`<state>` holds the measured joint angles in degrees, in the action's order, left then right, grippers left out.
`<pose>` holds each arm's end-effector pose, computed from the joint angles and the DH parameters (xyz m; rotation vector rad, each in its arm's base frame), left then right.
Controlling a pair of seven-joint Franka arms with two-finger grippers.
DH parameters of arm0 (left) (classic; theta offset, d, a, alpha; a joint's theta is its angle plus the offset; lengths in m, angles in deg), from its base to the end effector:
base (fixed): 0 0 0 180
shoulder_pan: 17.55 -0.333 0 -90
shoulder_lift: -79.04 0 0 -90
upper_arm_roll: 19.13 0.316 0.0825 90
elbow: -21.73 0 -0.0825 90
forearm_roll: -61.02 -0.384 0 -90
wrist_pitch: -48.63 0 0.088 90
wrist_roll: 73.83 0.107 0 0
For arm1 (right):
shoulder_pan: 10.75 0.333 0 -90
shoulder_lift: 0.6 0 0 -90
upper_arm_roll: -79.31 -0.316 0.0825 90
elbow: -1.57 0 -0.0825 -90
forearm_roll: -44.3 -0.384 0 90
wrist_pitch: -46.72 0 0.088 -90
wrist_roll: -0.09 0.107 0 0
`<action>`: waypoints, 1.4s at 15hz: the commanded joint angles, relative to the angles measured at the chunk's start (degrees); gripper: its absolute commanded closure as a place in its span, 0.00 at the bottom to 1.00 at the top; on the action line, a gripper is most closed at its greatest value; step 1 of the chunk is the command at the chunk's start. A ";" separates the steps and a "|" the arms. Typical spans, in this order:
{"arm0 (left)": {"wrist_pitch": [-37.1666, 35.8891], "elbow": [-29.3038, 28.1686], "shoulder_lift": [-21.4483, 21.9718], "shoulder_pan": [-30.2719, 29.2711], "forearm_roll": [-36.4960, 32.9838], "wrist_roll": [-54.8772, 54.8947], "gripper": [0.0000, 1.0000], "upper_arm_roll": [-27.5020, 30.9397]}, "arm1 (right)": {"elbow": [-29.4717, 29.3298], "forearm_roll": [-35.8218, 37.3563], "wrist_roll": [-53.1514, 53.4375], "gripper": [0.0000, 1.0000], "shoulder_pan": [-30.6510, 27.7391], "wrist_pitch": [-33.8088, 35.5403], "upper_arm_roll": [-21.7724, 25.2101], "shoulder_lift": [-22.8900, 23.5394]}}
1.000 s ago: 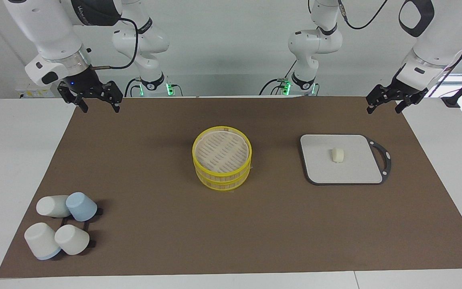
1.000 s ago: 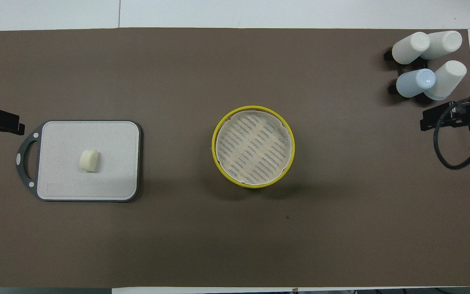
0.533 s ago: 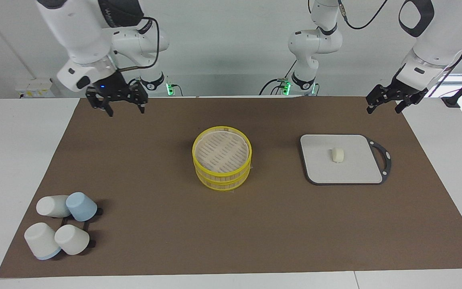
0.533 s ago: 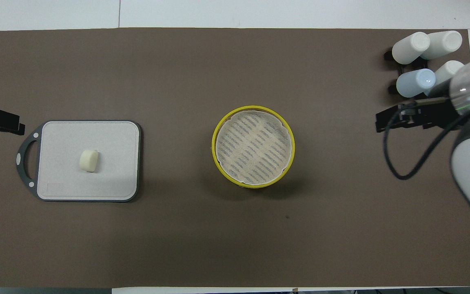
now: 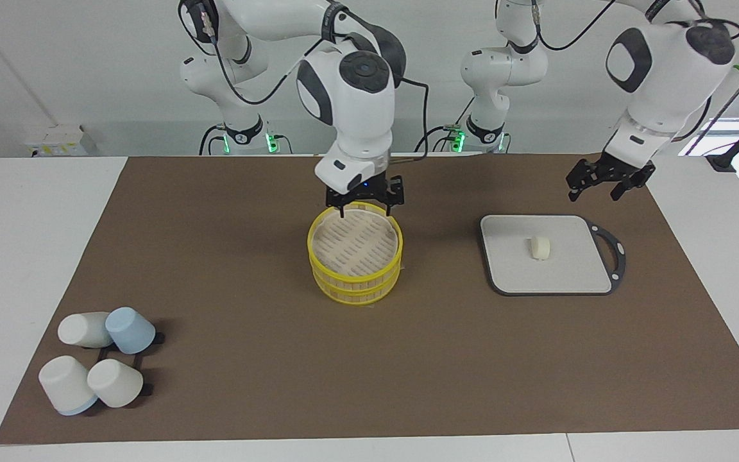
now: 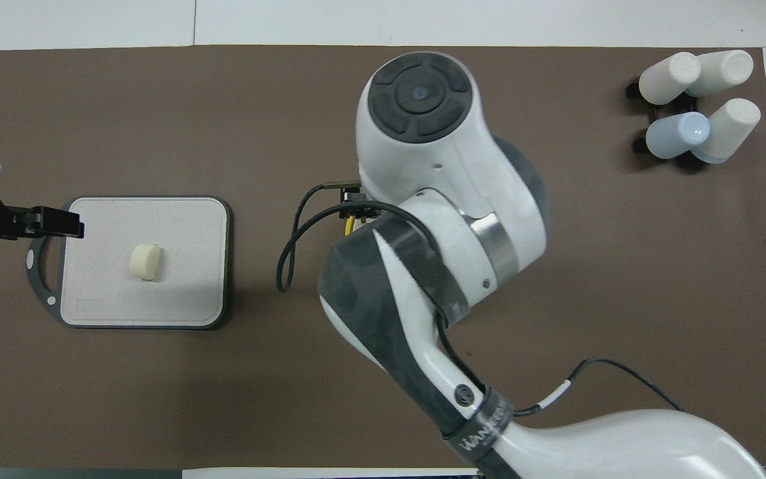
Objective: Place bun in steamer
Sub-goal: 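Grasp the steamer lid with the right gripper while the left gripper grasps the bun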
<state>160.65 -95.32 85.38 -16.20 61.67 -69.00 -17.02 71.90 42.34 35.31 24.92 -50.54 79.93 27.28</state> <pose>0.5259 0.0068 0.4926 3.1261 -0.1049 0.0367 0.5692 0.4053 0.4922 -3.1272 0.0099 0.0471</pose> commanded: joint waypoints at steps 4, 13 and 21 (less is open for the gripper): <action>22.16 -18.04 -3.52 2.96 -0.91 2.20 0.00 0.17 | 3.05 2.93 0.99 0.00 2.38 -10.22 0.09 3.24; 30.88 -18.31 -10.29 2.96 -0.91 9.32 0.12 0.35 | 18.96 2.84 0.47 0.33 5.29 -20.60 0.00 -2.30; 24.32 -13.76 -10.91 2.00 -0.91 9.50 0.62 0.44 | 19.22 1.88 -1.12 1.00 4.93 -22.09 -0.09 -2.30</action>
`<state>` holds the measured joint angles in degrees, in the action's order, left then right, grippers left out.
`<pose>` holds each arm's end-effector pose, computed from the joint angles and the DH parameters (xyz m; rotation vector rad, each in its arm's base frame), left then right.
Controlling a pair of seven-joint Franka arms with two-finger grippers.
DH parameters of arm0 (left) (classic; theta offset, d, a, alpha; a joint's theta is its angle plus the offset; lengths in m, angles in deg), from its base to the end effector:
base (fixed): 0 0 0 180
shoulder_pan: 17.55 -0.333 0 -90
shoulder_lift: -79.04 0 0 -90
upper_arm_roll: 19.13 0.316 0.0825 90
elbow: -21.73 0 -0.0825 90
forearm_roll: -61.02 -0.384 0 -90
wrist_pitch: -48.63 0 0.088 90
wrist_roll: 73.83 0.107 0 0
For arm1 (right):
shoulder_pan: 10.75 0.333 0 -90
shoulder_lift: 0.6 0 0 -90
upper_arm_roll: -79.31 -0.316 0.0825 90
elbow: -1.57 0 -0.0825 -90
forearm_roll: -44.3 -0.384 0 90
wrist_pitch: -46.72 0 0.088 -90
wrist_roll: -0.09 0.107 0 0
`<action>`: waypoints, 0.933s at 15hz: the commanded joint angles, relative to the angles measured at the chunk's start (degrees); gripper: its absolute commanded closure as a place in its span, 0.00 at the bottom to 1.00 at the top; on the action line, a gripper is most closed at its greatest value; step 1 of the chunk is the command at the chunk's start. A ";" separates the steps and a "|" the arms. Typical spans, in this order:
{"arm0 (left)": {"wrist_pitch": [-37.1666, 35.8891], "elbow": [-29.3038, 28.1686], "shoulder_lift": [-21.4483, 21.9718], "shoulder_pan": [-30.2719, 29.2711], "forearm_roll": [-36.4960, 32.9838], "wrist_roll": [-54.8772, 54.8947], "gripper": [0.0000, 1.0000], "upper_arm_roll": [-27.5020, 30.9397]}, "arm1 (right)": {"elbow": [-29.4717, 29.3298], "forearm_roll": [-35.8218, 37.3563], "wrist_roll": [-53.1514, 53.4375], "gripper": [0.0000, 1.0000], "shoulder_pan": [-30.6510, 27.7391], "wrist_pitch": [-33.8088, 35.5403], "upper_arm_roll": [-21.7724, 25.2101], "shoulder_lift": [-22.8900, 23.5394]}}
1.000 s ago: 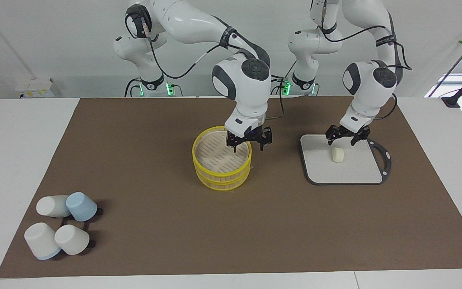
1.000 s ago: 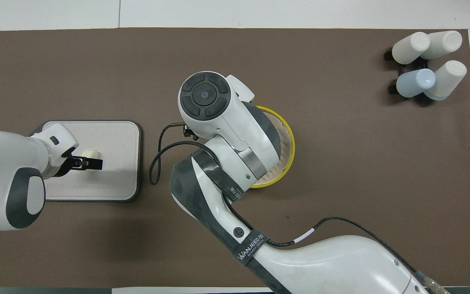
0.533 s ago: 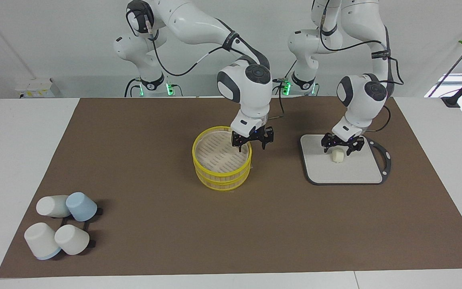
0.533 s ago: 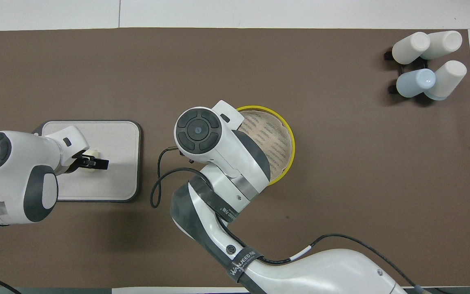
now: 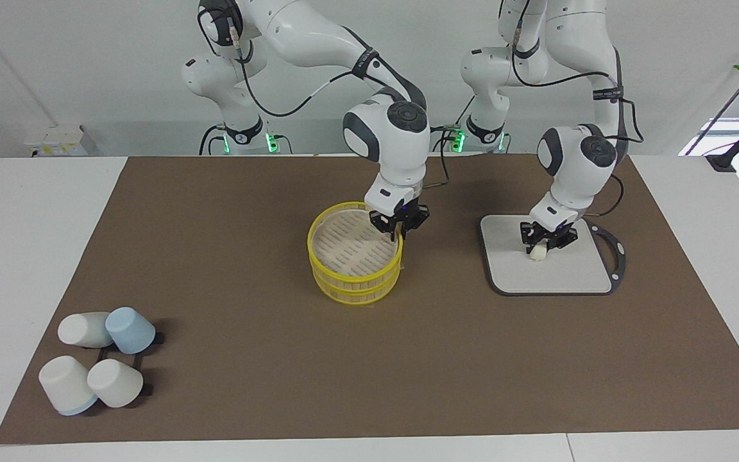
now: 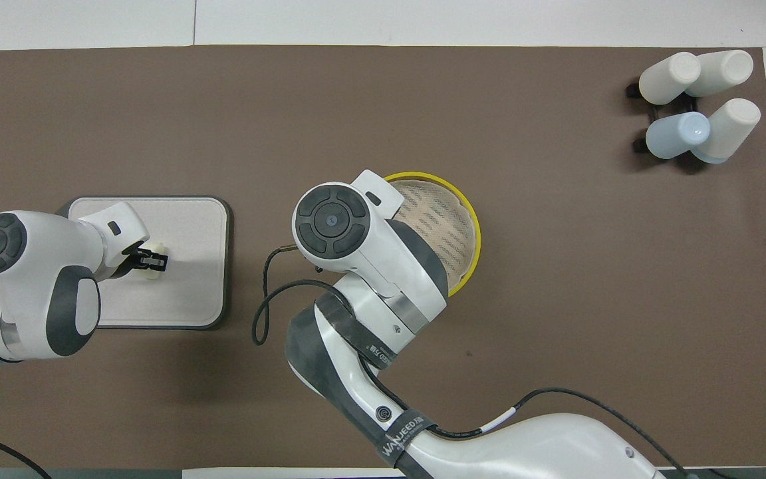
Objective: Place bun in steamer
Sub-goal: 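Grasp the steamer lid with the right gripper while the left gripper grasps the bun, then lift the lid aside with the right gripper while the left gripper carries the bun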
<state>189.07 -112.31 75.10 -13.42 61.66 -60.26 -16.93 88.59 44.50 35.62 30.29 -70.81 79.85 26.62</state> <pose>0.5146 -0.0173 0.3094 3.1136 -0.4106 0.0679 0.5287 0.4526 0.3921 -3.1080 -0.1391 -0.0775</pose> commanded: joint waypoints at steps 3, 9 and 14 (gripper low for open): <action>-9.03 7.20 -0.98 -0.88 -0.55 0.41 0.62 0.26 | 0.00 -0.28 -3.87 1.00 -1.31 2.01 0.17 -1.55; -25.64 26.24 -4.57 7.17 1.12 -20.96 0.61 -0.09 | -10.66 -2.03 -25.19 1.00 -17.62 25.56 0.26 -4.79; -24.35 33.14 -7.83 22.65 2.52 -44.39 0.61 -0.09 | -5.57 -2.30 -47.00 1.00 -33.45 35.43 0.61 -10.33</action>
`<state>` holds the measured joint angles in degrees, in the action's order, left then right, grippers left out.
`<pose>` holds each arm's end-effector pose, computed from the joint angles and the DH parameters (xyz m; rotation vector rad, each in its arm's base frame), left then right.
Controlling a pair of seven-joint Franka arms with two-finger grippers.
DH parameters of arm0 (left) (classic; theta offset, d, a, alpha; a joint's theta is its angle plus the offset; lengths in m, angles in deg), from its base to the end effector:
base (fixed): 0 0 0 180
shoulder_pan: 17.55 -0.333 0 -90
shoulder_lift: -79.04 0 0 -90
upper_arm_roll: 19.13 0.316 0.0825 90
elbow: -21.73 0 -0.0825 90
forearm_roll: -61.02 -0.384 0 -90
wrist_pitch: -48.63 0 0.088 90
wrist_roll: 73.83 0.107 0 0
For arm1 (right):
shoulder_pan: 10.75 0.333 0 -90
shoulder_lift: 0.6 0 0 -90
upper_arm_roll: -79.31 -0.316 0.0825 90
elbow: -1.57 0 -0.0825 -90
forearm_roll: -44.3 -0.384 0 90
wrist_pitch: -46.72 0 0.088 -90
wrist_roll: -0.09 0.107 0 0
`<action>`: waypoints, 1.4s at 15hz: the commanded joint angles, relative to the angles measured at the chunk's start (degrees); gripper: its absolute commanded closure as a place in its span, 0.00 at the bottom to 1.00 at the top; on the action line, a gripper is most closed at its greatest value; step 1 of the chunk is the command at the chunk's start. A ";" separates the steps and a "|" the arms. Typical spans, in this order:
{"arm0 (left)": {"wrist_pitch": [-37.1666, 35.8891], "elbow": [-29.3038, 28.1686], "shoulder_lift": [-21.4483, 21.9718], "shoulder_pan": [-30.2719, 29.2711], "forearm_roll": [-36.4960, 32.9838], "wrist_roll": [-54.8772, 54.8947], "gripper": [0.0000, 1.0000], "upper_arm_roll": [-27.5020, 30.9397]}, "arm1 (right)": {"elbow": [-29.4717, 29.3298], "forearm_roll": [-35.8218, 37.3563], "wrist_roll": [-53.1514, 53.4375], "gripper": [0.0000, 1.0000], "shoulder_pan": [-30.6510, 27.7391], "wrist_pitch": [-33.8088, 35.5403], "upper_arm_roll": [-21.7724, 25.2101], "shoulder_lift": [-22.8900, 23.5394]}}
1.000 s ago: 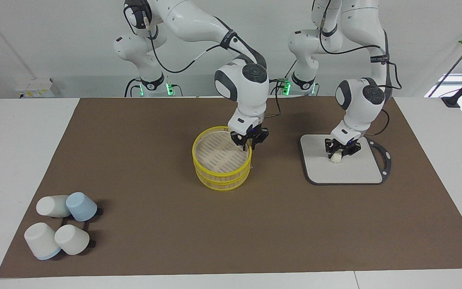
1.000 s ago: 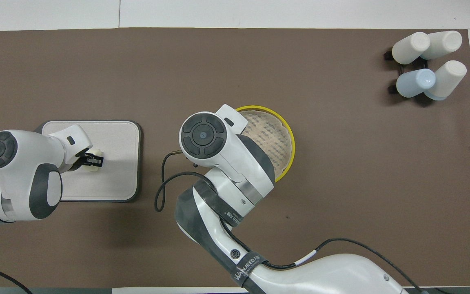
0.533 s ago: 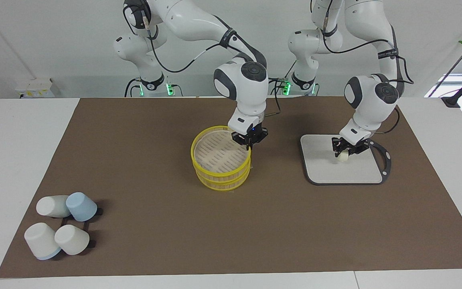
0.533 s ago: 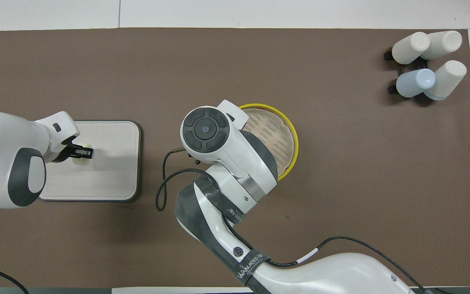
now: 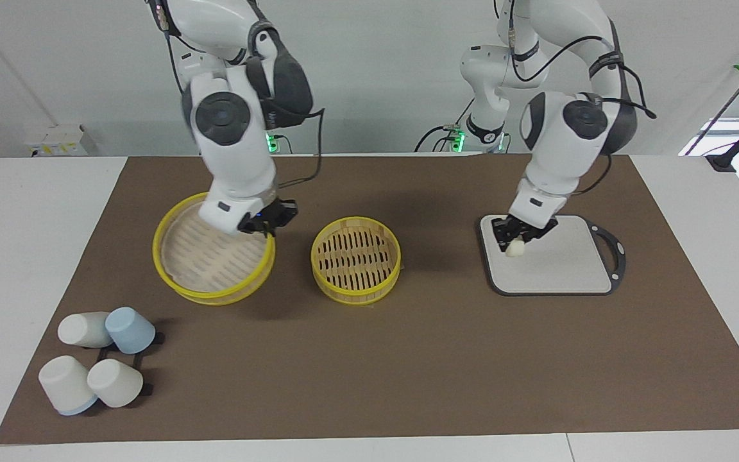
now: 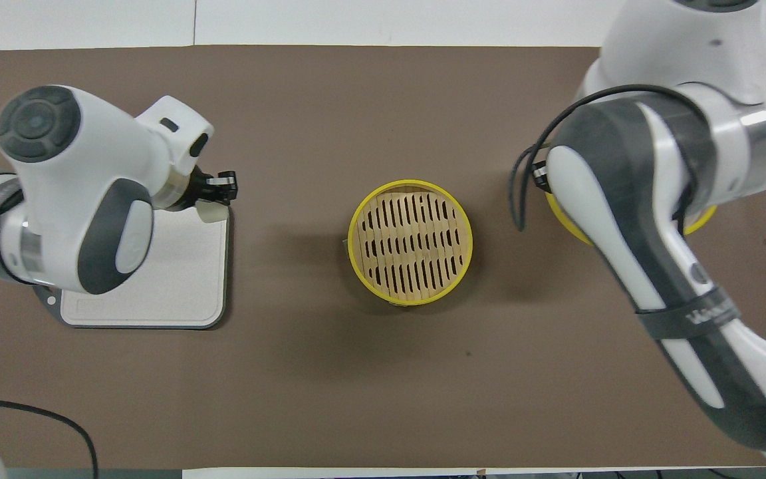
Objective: Place bun in steamer
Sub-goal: 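Lift the lid aside with the right gripper while the left gripper carries the bun, then lower the bun into the open steamer with the left gripper and release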
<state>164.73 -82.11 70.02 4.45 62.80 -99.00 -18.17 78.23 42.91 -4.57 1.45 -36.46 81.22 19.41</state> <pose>0.5693 -0.2214 0.4572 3.0923 0.1310 0.0650 0.6259 0.1199 0.5146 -3.0920 -0.4068 0.3691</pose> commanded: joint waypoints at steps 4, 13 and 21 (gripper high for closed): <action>7.73 2.50 -5.29 13.06 2.01 -11.47 0.61 1.06 | 10.25 -0.72 -18.09 1.00 -12.54 -1.09 -0.77 -5.33; 19.87 2.23 -16.73 22.30 1.22 -16.58 0.59 1.32 | 13.95 -0.80 -20.74 1.00 -14.66 -3.21 -0.77 -6.91; 11.90 2.06 -11.05 19.68 1.39 -15.79 0.00 1.41 | 11.15 -1.76 -6.12 1.00 -5.73 -4.96 -1.38 -6.74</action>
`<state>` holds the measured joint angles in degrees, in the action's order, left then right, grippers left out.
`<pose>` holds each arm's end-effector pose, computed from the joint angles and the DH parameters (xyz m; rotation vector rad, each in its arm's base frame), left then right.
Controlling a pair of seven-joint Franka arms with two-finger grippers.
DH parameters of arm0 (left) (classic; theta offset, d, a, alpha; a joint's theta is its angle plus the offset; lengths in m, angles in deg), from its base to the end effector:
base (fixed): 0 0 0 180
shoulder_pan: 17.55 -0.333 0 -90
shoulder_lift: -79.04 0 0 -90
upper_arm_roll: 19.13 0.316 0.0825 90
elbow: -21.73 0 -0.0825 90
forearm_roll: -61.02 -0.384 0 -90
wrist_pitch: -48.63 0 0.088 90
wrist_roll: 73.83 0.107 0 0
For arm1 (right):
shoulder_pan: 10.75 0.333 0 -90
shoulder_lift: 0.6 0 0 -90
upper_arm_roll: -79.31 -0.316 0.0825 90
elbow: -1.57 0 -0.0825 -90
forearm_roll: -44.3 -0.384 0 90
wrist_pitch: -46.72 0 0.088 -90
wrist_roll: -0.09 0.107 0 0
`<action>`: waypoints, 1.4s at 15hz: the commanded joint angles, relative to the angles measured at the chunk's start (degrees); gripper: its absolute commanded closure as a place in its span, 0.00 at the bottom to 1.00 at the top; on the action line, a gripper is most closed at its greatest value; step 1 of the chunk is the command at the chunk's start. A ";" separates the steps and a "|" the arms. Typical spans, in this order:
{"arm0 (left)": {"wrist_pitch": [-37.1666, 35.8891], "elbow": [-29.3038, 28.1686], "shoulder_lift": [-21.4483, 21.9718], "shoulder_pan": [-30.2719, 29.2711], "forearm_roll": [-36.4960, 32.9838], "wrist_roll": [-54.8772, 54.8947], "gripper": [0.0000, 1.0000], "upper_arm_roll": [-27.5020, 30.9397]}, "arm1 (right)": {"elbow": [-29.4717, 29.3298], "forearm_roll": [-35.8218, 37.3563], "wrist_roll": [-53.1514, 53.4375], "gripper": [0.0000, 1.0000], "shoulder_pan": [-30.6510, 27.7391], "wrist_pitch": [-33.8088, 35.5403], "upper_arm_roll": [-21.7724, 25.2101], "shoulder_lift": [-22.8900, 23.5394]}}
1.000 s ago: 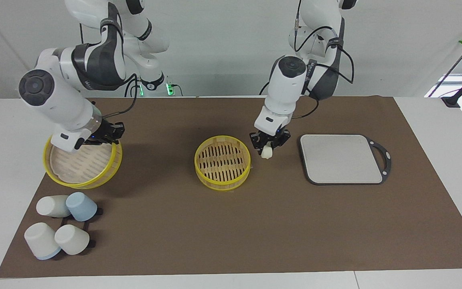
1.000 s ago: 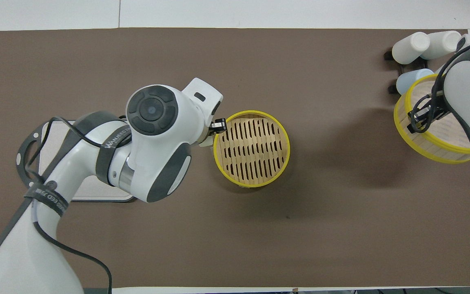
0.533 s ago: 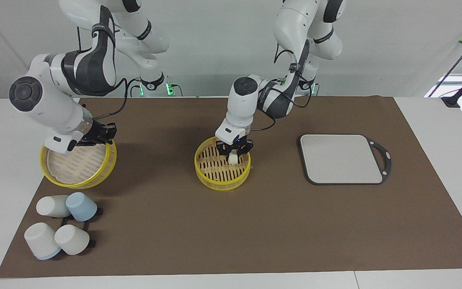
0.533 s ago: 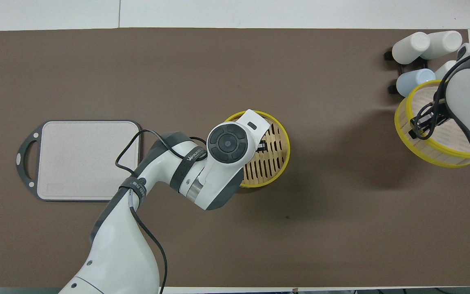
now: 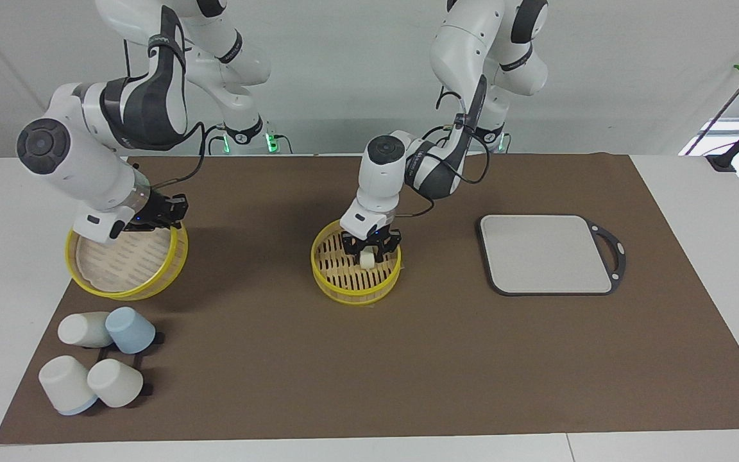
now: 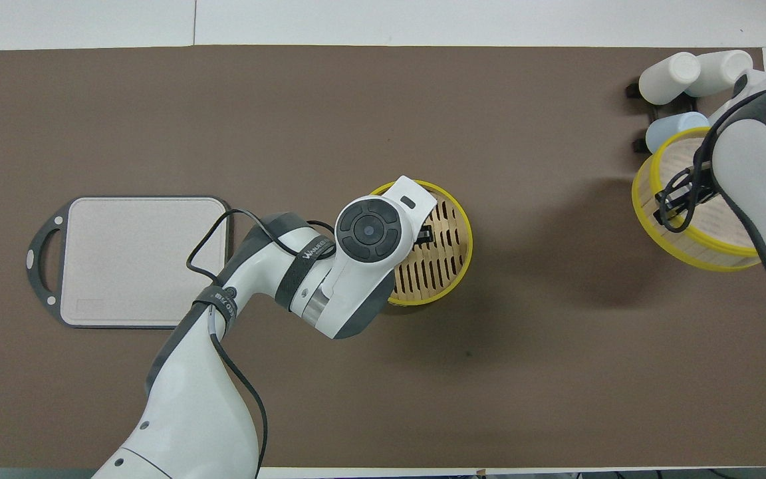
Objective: Place bun in steamer
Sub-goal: 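Lower the bun into the open steamer with the left gripper and release, then withdraw the left gripper while the right gripper carries the lid back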
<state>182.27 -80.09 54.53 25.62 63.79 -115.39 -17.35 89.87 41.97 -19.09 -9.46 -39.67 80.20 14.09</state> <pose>0.4974 -0.4419 0.3305 3.0359 0.0463 0.1211 0.6064 0.0097 0.4842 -2.9853 -0.5098 0.4267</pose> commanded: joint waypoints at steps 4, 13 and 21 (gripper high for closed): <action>-20.92 0.04 15.16 -10.01 0.84 1.84 0.00 0.41 | 0.55 -1.36 31.26 1.00 18.99 -10.79 -0.44 -1.07; -34.49 -0.23 26.17 -31.81 0.76 29.06 0.00 0.85 | 3.73 -0.92 53.95 1.00 37.53 -34.00 -0.36 6.92; -38.36 1.00 27.93 -37.71 -2.23 38.93 0.00 1.03 | 4.16 0.05 55.92 1.00 38.88 -35.68 -0.36 8.25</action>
<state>145.74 -78.81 81.03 -11.30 62.49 -77.43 -15.78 93.68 41.56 37.14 30.43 -74.50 80.06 22.82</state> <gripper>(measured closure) 0.000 0.921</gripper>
